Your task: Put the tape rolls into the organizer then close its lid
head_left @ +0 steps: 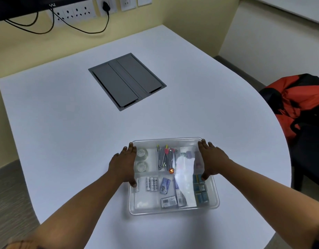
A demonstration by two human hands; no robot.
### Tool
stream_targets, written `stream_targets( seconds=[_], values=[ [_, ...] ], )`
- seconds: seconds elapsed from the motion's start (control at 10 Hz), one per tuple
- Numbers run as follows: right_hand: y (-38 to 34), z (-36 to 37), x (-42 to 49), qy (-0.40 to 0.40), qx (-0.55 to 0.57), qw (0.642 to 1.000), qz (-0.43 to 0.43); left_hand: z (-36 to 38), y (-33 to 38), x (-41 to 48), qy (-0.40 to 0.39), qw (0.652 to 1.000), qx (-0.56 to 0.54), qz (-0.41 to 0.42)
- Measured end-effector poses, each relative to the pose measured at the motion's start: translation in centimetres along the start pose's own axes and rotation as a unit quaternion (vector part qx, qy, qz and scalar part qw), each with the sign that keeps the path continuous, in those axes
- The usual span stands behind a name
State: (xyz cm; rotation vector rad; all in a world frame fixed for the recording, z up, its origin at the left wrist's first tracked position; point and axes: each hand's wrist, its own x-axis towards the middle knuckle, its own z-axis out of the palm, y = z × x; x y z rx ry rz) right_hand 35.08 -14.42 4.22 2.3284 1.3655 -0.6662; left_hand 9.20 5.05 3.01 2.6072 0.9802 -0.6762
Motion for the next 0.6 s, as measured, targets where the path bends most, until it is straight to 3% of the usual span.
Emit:
stream_targets(
  seconds=[0.4, 0.5, 0.6],
  values=[
    [0.5, 0.5, 0.0, -0.011, 0.002, 1.0, -0.011, -0.8, 0.8, -0.5, -0.025, 0.999, 0.03, -0.024],
    [0.8, 0.1, -0.2, -0.019, 0.0, 1.0, -0.02, -1.8, 1.9, -1.0, -0.028, 0.996, 0.08, -0.027],
    [0.5, -1.4, -0.6, 0.014, 0.037, 0.999, -0.017, -3.5, 3.3, -1.4, -0.014, 0.998, 0.054, -0.034]
  ],
)
